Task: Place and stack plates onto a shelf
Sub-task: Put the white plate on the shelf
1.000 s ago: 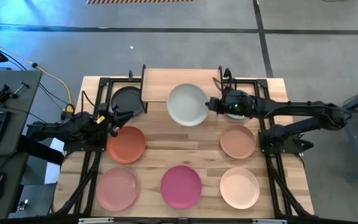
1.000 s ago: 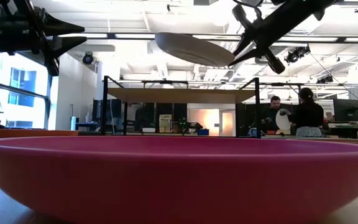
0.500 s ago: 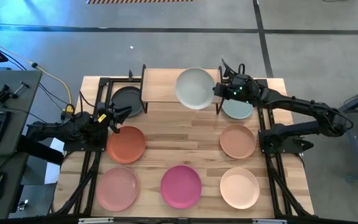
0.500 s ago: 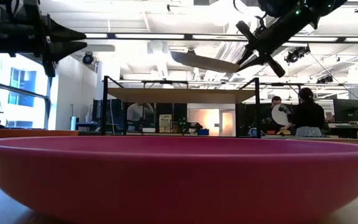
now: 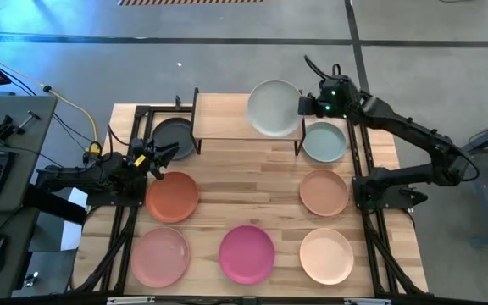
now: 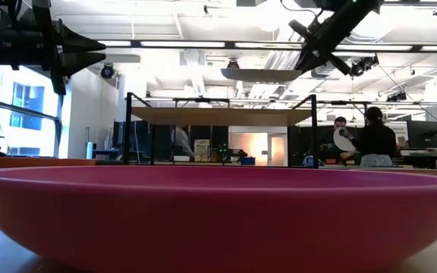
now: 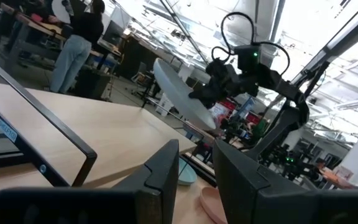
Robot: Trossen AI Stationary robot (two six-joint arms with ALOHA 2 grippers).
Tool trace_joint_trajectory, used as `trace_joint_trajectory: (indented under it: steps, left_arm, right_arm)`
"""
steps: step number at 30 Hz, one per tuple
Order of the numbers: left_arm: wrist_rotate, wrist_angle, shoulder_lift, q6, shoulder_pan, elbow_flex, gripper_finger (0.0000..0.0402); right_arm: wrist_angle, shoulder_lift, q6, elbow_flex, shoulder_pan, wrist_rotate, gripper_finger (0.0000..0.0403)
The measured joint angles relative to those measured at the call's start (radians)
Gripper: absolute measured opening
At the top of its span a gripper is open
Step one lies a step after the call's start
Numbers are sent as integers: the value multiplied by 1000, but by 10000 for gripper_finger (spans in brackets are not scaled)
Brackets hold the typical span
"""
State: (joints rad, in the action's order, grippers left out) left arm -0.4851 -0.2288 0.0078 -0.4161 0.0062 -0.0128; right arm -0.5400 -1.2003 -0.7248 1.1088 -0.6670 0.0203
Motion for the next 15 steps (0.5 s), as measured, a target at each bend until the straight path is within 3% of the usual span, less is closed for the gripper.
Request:
trace_joint_trajectory:
  steps: [15]
  left_arm:
    - [0,0,0,0,0,0,90]
  right_arm:
    - [6,-186,83,8,-69,-96,0]
